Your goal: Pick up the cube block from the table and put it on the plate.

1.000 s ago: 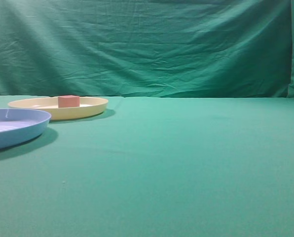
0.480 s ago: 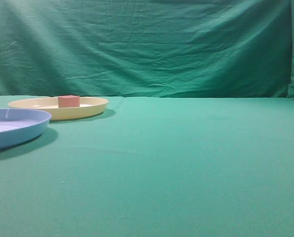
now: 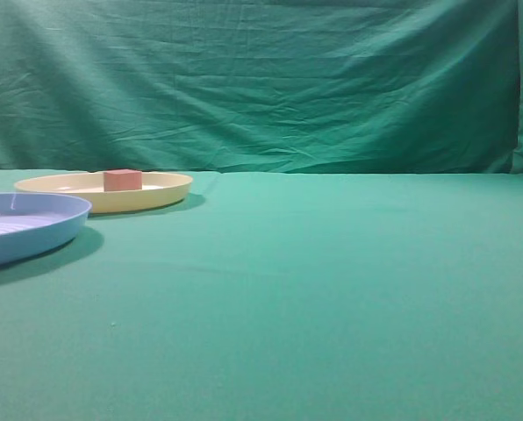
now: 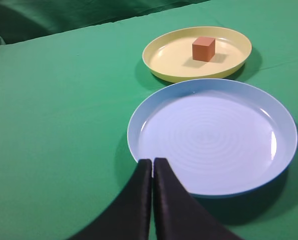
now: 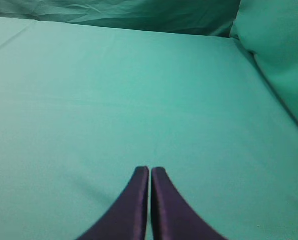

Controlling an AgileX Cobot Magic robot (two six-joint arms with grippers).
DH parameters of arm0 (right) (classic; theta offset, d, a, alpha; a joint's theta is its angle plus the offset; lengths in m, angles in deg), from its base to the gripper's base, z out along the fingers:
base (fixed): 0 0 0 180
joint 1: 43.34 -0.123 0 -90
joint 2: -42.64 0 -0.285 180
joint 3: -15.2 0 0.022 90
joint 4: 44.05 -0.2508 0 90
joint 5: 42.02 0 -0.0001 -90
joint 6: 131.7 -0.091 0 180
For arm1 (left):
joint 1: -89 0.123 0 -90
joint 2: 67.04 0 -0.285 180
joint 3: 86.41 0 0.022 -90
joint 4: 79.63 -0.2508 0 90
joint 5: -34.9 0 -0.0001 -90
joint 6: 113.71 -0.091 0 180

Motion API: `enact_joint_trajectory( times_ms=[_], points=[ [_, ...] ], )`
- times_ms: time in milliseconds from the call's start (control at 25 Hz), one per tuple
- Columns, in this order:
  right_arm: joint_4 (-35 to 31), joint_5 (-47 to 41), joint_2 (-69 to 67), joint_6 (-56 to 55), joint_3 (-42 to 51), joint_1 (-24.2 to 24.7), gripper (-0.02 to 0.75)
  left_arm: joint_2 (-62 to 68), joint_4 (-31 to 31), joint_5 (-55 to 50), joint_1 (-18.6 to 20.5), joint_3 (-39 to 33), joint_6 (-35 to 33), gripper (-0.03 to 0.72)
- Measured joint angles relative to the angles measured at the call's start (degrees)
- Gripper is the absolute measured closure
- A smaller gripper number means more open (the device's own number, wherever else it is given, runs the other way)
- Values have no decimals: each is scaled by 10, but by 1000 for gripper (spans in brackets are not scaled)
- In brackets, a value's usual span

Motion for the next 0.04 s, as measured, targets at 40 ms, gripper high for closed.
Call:
enact_joint_trajectory(
  times_ms=[40],
  points=[
    [0,0,0,0,0,0,738,0,0,0,0,0,0,688]
  ],
)
